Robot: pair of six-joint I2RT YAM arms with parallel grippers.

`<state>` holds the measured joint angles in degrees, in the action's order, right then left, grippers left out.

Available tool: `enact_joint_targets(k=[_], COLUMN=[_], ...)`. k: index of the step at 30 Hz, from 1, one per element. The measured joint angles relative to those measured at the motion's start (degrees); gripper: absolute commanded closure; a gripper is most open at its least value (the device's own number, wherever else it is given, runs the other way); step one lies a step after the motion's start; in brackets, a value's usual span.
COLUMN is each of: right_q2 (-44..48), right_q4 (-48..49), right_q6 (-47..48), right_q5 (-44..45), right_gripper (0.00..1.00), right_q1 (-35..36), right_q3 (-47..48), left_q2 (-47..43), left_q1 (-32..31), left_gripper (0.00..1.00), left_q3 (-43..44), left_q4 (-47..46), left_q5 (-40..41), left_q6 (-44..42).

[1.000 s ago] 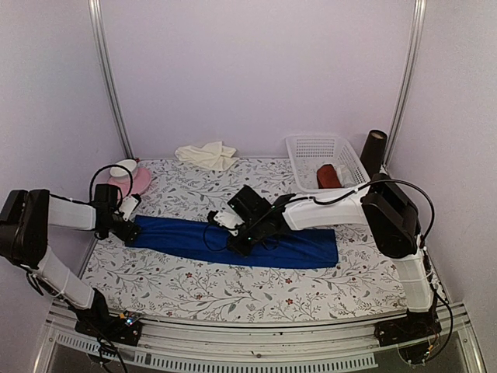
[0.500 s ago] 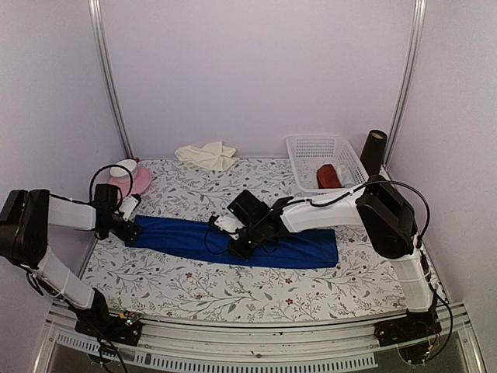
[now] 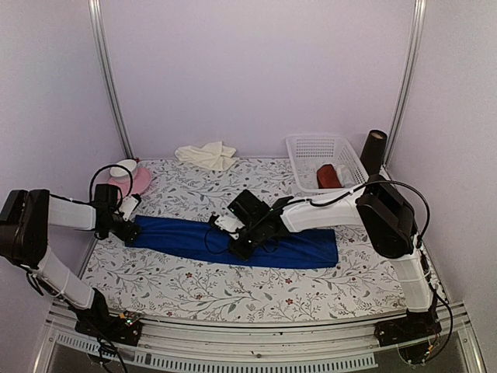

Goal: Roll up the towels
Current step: Smooth out the towel at the center of the board.

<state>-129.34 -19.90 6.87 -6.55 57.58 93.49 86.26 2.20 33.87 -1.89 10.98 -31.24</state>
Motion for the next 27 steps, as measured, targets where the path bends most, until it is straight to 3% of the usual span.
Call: enact_joint_targets(k=[27], right_q2=[2.40], right_q4=[-3.30], right_q6=[2.97], right_q5=[-4.83], right_gripper=[0.98], right_q1=[0.28], right_q3=[0.00], left_q2=[-0.48], left_q1=[1.90], left_gripper=[0.03], left_q3=[0.20], left_q4=[1.20], left_q5=[-1.29], left_q6=[-0.26])
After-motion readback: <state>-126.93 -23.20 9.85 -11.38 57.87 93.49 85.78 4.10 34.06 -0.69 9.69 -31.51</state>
